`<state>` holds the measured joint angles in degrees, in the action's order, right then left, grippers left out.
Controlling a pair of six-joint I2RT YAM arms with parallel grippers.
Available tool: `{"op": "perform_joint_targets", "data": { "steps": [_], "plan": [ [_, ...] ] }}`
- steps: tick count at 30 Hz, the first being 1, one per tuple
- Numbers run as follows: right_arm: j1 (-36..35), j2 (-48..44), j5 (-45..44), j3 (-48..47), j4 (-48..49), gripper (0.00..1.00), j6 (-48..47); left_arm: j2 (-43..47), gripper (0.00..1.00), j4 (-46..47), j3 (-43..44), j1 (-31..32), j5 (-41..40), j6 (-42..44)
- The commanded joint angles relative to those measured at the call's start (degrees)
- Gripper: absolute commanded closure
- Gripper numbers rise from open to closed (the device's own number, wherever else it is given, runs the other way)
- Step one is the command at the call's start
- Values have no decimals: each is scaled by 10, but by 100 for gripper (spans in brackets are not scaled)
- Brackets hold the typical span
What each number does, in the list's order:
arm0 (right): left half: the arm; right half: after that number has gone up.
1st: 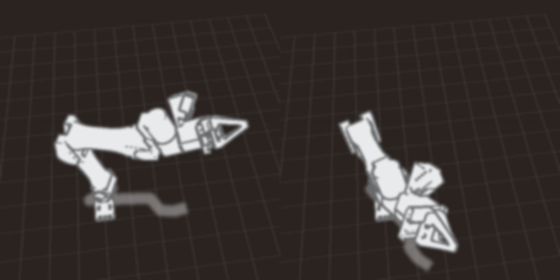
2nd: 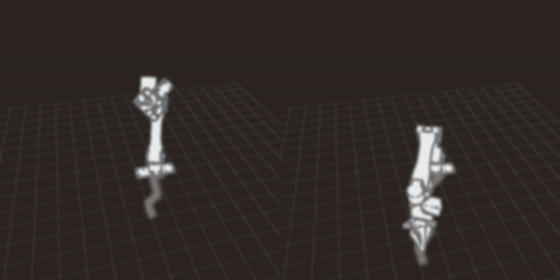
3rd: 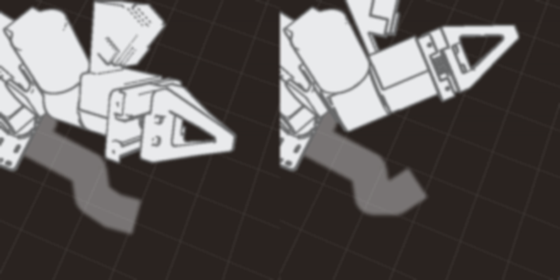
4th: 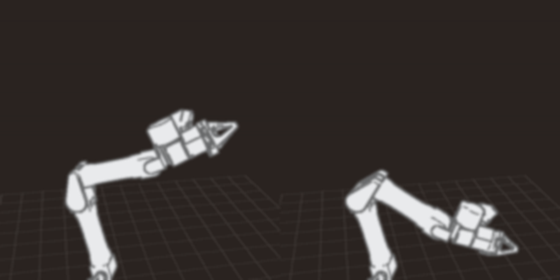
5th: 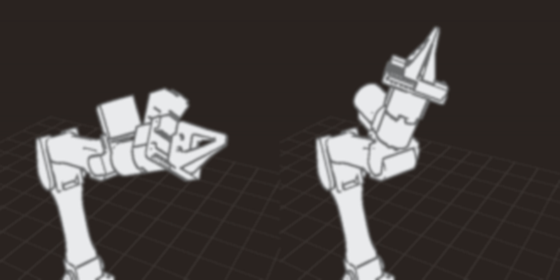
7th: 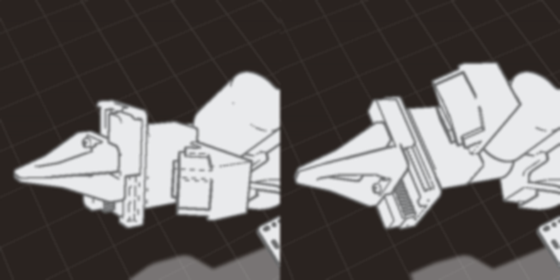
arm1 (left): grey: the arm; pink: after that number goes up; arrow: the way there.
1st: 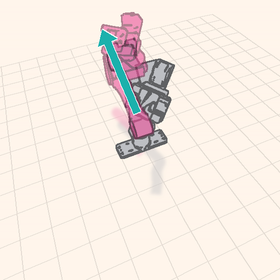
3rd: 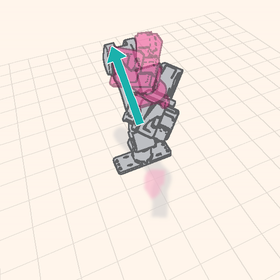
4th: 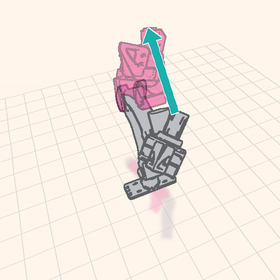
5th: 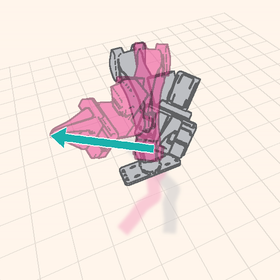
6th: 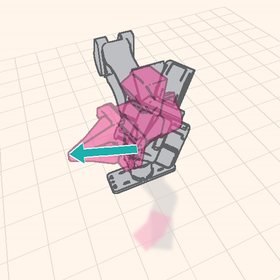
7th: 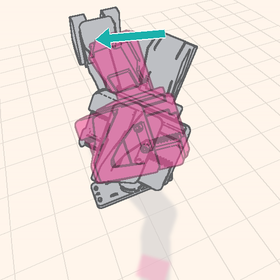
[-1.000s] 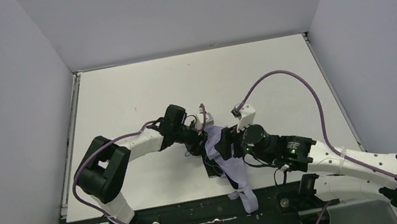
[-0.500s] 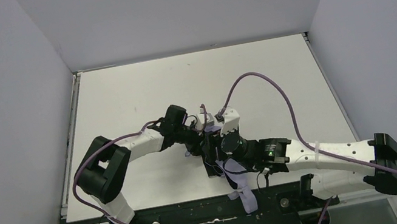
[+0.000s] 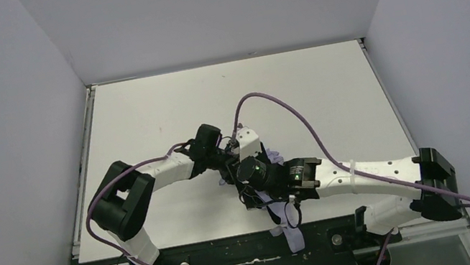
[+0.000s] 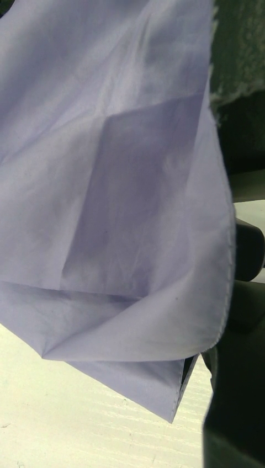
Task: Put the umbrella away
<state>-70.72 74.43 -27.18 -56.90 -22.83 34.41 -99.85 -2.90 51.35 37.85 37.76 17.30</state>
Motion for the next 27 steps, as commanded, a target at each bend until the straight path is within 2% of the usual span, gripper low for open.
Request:
{"op": "perform_joint_targets", "data": {
  "steps": [1, 9, 17, 19, 27],
  "plan": [
    [-6, 23, -35, -32, -48, 47, -12, 6, 100, -3, 6, 2, -31, 19],
    [-6, 58, -58, -38, -56, 57, -18, 4, 100, -4, 6, 2, -30, 20],
    [-5, 23, -120, -17, -104, 88, 22, 4, 100, -6, 7, 2, -32, 20],
    [-2, 0, -127, -2, -108, 98, 35, 3, 100, -7, 7, 2, -32, 20],
    [4, -80, -119, 31, -160, 100, 82, 1, 100, -10, 9, 2, -39, 20]
  ]
}}
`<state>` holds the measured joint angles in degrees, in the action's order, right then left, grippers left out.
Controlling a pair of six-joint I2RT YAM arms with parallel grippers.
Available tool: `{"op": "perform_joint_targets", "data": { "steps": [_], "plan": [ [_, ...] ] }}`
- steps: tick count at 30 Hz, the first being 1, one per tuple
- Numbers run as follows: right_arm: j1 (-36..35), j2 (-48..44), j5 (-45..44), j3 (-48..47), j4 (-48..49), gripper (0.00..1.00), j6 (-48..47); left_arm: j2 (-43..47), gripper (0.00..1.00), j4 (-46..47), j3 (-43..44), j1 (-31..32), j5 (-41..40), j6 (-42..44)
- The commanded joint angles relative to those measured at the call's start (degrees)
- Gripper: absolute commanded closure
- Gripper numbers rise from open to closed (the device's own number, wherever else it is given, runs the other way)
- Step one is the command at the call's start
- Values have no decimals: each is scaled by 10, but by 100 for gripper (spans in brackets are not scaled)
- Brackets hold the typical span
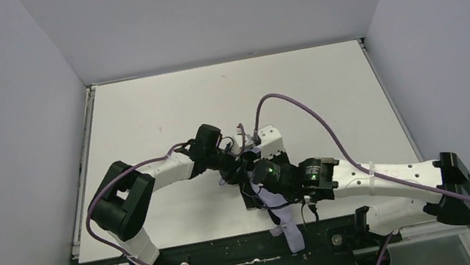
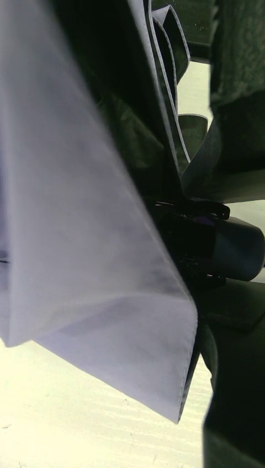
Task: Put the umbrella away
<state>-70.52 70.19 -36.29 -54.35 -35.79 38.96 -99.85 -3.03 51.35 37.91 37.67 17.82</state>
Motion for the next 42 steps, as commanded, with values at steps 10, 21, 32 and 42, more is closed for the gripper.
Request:
{"op": "perform_joint_targets", "data": {
  "steps": [10, 21, 32, 42],
  "plan": [
    [-10, -85, 119, 35, -51, 100, 70, -5, 100, -13, 16, 0, -52, 8],
    [-22, -133, 63, 31, -235, 100, 136, -5, 100, -14, 15, -2, -58, 6],
    [-22, -174, 52, 29, -179, 100, 92, -6, 100, -18, 16, -2, -57, 12],
    [-26, -216, 31, 10, -206, 100, 97, -5, 100, -21, 16, -1, -63, 14]
  ]
}}
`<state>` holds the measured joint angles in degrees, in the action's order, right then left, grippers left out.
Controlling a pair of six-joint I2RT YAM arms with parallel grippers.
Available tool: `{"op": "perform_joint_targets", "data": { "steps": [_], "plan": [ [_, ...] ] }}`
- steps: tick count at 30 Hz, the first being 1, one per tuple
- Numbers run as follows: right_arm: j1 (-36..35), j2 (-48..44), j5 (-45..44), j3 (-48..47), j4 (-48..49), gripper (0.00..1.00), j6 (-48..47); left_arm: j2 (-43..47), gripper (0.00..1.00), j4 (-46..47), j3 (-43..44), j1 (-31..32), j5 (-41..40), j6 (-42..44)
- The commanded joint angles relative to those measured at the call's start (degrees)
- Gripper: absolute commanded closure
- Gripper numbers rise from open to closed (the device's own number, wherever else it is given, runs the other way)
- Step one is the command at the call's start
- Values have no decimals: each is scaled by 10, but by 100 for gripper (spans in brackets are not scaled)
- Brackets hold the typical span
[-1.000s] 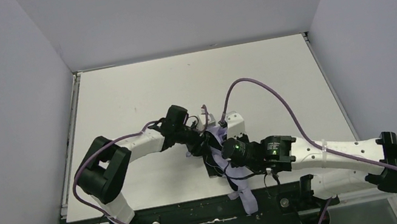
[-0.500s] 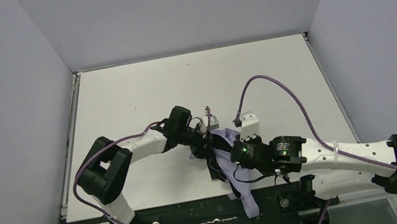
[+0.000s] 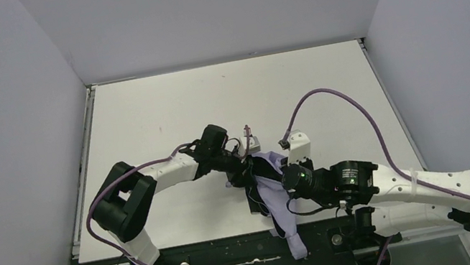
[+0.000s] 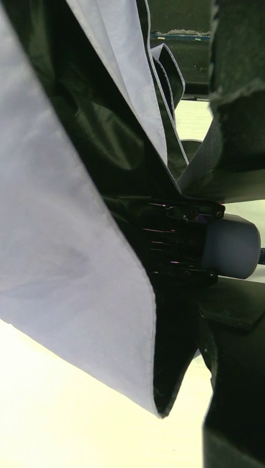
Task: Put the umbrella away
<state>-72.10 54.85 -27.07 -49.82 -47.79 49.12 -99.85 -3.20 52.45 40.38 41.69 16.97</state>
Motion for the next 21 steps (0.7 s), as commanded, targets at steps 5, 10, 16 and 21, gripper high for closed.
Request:
{"op": "perform_joint_targets", "data": {
  "steps": [5, 10, 16, 21],
  "plan": [
    [-6, -51, -185, -97, -100, 100, -35, -5, 100, -23, 4, -22, -101, 33],
    [18, 2, -244, -166, -98, 100, -90, -8, 100, -32, 5, -16, -101, 43],
    [64, 9, -69, -148, -23, 100, -183, -8, 100, -35, 6, -13, -101, 44],
    [62, 23, 126, -85, 23, 100, -202, -7, 100, -36, 6, -13, -105, 41]
  ]
}}
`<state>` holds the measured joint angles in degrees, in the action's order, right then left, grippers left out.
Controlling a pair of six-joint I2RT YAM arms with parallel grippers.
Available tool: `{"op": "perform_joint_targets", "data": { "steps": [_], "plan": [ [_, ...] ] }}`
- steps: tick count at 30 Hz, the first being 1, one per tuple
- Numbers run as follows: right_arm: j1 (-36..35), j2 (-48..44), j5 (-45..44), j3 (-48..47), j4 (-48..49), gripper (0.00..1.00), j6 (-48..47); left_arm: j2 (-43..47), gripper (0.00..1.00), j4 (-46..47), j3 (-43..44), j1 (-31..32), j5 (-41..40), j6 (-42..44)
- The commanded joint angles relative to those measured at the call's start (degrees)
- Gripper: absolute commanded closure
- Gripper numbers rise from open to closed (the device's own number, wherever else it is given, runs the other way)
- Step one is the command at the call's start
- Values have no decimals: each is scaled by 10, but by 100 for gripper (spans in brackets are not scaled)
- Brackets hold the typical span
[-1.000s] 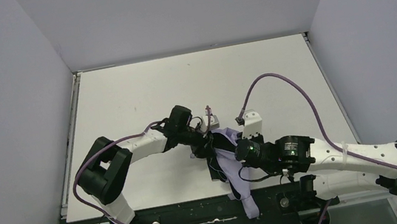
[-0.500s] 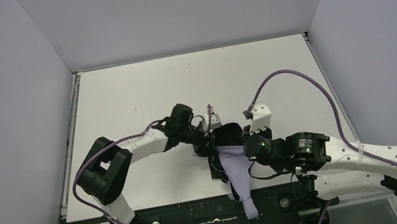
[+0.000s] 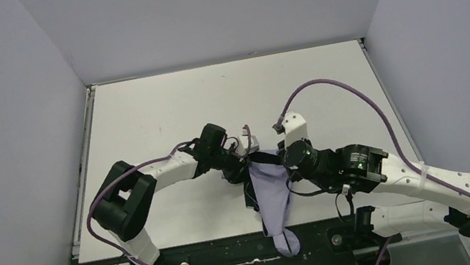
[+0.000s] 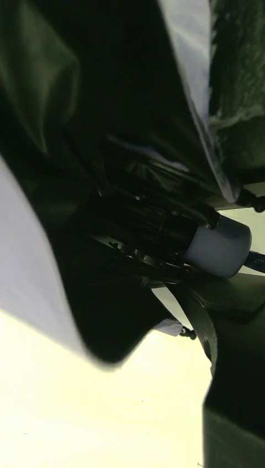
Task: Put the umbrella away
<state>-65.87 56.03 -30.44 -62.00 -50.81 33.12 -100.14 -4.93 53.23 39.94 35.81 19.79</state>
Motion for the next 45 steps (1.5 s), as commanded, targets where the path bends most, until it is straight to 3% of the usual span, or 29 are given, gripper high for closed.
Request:
{"op": "perform_joint_targets", "data": {
  "steps": [1, 8, 20, 26, 38, 45],
  "plan": [
    [-4, 14, 191, 50, 62, 100, -39, -5, 100, -19, -1, -8, -47, 12],
    [-55, 67, 299, 125, 114, 100, 4, -6, 100, -18, 1, -8, -52, 7],
    [-56, 169, 220, 265, 272, 100, 83, 13, 100, 25, -24, -1, -70, 13],
    [-52, 193, 239, 257, 294, 87, 65, 47, 100, 107, -75, 21, -124, 44],
    [-32, -12, 180, 129, 81, 43, 5, 70, 100, 164, -121, 42, -174, 95],
    [68, -57, 132, 84, 13, 29, -33, 68, 100, 172, -128, 43, -169, 109]
  ]
}}
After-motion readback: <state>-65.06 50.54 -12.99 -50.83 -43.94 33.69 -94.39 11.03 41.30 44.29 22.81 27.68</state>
